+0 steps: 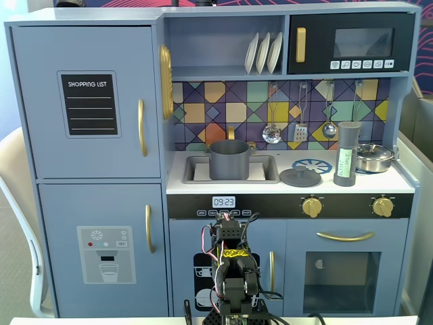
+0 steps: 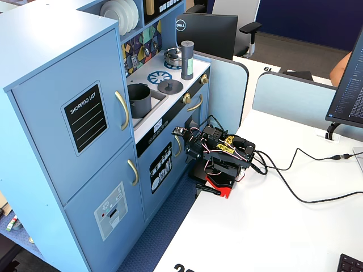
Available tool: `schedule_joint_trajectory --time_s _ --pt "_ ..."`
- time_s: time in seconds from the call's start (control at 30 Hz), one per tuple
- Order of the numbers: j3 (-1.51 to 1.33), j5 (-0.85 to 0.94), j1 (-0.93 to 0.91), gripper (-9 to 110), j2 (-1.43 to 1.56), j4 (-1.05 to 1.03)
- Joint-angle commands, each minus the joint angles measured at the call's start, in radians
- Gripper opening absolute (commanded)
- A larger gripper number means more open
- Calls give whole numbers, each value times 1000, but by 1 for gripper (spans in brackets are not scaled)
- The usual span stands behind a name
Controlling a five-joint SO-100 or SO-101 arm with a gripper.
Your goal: Put salt in the gray recipient
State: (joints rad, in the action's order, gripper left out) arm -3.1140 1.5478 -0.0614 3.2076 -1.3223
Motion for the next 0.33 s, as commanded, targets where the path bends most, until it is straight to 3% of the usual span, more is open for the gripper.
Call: schedule_joint_trajectory --time_s 0.0,0.3 --pt "-2 -17 -12 5 12 -6" --pt "-2 -17 -12 6 12 -6"
